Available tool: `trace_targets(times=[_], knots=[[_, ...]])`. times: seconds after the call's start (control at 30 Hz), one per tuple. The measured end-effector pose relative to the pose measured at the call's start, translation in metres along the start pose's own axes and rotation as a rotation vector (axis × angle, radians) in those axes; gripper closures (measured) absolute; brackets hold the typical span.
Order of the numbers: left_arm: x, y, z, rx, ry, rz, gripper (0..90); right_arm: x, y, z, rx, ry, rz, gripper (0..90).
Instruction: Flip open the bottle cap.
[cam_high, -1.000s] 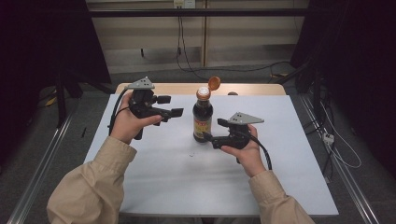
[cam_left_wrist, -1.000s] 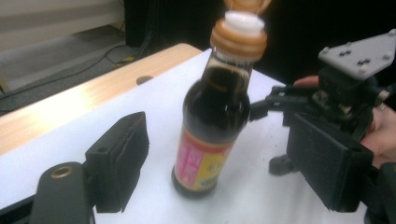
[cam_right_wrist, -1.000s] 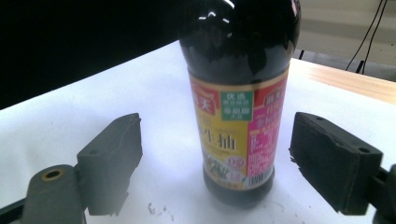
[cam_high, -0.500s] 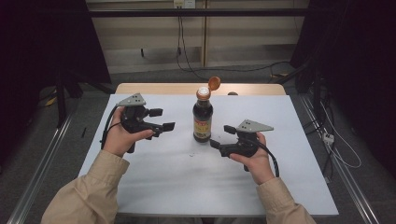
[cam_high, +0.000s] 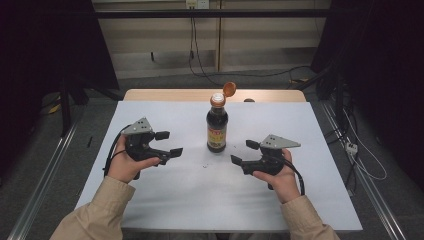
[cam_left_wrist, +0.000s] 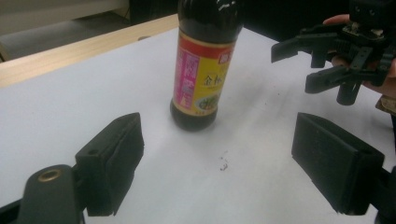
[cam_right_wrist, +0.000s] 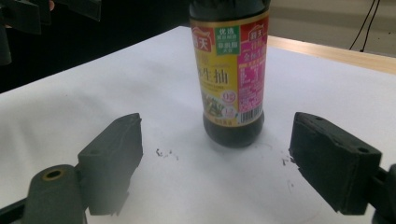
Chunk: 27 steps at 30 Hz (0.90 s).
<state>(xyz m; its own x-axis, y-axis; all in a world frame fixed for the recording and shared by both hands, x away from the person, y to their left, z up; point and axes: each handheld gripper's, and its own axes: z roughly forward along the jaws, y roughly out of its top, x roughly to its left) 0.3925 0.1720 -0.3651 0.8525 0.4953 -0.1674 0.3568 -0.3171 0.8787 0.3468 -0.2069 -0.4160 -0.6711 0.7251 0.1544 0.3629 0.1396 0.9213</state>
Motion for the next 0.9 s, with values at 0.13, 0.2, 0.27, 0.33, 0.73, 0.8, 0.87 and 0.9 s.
trace_targets(times=[0.13, 0.2, 0.27, 0.33, 0.73, 0.8, 0.87, 0.9], knots=[[0.000, -0.010, -0.003, 0.005, 0.007, 0.006, 16.6, -0.001, -0.004, -0.007, 0.007, -0.007, -0.005, 17.2], [-0.001, -0.016, -0.004, 0.008, 0.007, 0.005, 16.6, -0.002, -0.007, -0.011, 0.009, -0.008, -0.006, 17.2], [-0.001, -0.021, -0.004, 0.015, 0.006, -0.002, 16.5, -0.004, -0.010, -0.014, 0.014, -0.007, -0.001, 17.2], [0.000, -0.026, -0.004, 0.013, 0.006, -0.008, 16.2, -0.005, -0.012, -0.016, 0.020, -0.012, -0.001, 17.2], [0.001, -0.044, -0.012, 0.019, 0.033, -0.017, 16.1, -0.008, -0.022, -0.033, 0.019, -0.025, -0.001, 17.4], [0.002, -0.046, -0.013, 0.014, 0.037, -0.020, 16.2, -0.009, -0.024, -0.035, 0.020, -0.032, 0.002, 17.4], [0.002, -0.047, -0.014, 0.016, 0.039, -0.018, 16.2, -0.010, -0.026, -0.037, 0.021, -0.035, 0.005, 17.4], [0.002, -0.048, -0.015, 0.012, 0.040, -0.018, 16.2, -0.010, -0.026, -0.038, 0.021, -0.036, 0.009, 17.4]])
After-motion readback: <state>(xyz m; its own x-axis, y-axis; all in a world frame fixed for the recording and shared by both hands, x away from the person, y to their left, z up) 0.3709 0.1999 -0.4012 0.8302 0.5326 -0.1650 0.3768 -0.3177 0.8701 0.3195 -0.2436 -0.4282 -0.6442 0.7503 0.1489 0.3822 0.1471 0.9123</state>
